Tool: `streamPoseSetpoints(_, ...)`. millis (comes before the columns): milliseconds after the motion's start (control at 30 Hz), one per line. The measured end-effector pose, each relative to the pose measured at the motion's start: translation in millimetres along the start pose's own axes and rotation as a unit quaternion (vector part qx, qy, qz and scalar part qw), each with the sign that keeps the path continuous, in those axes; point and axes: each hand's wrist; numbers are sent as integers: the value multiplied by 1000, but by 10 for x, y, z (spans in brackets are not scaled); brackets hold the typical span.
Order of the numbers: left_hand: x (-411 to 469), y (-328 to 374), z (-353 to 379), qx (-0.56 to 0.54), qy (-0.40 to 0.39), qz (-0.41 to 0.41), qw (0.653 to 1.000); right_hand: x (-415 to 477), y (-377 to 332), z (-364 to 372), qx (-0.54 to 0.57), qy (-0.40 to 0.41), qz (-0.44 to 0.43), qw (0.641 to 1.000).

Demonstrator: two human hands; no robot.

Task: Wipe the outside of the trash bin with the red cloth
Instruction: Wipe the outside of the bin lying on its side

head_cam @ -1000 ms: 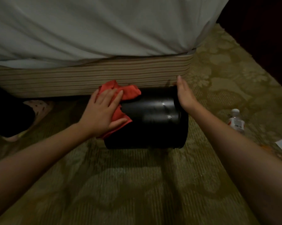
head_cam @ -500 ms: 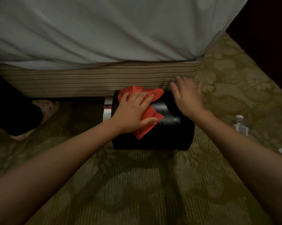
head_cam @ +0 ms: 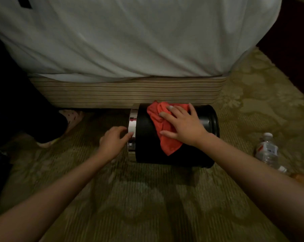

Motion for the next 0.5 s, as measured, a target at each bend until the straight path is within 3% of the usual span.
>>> streamPoseSetpoints(167, -26, 177, -69, -228, -64, -39, 971, -231, 213, -50, 1, 49, 17, 999)
streamPoseSetpoints(267, -64, 237, -132, -228, -75, -51, 969, -326, 230, -49, -6, 66, 16, 998)
streamPoseSetpoints(500, -122, 571, -244, -191, -61, 30, 979, -452, 405, -95, 41, 102, 89, 990)
Point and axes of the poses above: each hand's wrist, its own x-axis towards the middle knuckle, its own z-axis out of the palm, y = z × x, and after that the axes turned 1 degree about -y, right-handed
